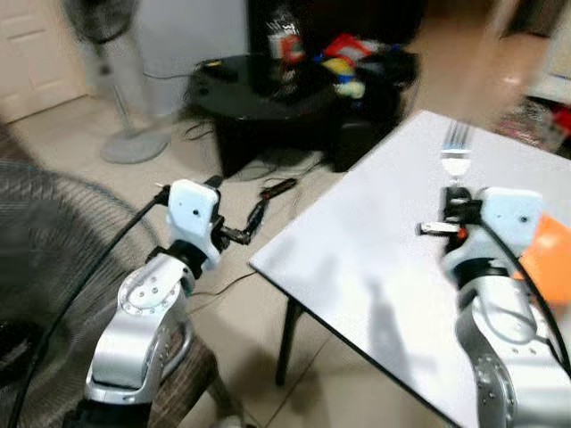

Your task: Setting the table

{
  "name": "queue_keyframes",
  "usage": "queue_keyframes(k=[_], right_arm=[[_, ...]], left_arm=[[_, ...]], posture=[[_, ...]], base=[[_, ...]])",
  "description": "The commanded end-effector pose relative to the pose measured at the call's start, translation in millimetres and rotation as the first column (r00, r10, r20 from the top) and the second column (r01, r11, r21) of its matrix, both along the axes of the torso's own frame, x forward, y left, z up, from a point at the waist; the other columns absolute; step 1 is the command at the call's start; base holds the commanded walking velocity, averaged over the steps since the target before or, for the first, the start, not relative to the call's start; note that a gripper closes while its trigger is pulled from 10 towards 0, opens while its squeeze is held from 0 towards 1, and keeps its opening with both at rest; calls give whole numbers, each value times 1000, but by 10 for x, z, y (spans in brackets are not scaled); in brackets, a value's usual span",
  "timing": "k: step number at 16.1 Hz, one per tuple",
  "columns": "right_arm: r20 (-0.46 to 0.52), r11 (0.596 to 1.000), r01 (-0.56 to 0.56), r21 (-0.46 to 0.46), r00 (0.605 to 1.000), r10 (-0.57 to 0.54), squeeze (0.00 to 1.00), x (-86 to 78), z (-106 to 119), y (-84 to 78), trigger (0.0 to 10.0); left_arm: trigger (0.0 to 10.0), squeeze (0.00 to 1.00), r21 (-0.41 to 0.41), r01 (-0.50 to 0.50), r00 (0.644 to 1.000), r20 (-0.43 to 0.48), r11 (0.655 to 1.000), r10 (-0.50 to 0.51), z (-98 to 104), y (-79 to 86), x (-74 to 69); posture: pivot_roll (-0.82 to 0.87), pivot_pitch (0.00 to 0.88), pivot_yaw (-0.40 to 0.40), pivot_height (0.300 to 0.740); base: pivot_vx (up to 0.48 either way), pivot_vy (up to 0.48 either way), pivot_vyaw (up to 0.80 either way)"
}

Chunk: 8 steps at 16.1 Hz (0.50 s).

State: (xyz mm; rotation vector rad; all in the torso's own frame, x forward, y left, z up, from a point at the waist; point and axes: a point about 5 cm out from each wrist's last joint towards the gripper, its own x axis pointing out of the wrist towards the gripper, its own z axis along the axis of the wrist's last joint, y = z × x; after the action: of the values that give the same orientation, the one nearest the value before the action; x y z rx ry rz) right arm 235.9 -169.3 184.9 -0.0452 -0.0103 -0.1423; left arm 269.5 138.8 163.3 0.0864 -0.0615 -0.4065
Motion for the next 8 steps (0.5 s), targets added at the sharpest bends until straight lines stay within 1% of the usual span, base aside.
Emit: queue_keyframes(k=[1, 2, 3, 5, 6, 8], right_arm=[[-6, 1000, 14, 1, 1000, -14, 0, -2, 3, -25, 10000], [-12, 1000, 22, 4, 1000, -22, 0, -7, -4, -31, 10000], [-16, 1000, 26, 4, 1000, -26, 0, -8, -7, -34, 10000], [-26, 999, 47, 9, 999, -47, 0, -16, -16, -51, 10000], [-27, 998, 54, 10, 998, -54, 0, -18, -16, -55, 10000], [-27, 998, 56, 13, 998, -56, 0, -19, -16, -55, 10000]], left_arm=[[10000, 0, 12, -3, 1000, 9, 1000, 3, 33, -10, 12], [10000, 0, 16, -8, 1000, 8, 1000, 8, 25, -10, 20], [10000, 0, 19, -10, 1000, 11, 1000, 10, 27, -10, 23], [10000, 0, 74, -27, 999, 29, 997, 25, 39, -5, 54], [10000, 0, 59, -16, 1000, 27, 998, 14, 43, -14, 58], [10000, 0, 61, -15, 1000, 27, 998, 13, 46, -15, 62]], posture=[[21, 0, 15, 740], [20, 0, 17, 740], [20, 0, 18, 740], [18, 0, 24, 740], [17, 0, 26, 740], [17, 0, 30, 740]], base=[[0, 480, -800], [0, 480, -800], [0, 0, -800], [0, -480, -800], [0, -480, -800], [0, -480, -800]])
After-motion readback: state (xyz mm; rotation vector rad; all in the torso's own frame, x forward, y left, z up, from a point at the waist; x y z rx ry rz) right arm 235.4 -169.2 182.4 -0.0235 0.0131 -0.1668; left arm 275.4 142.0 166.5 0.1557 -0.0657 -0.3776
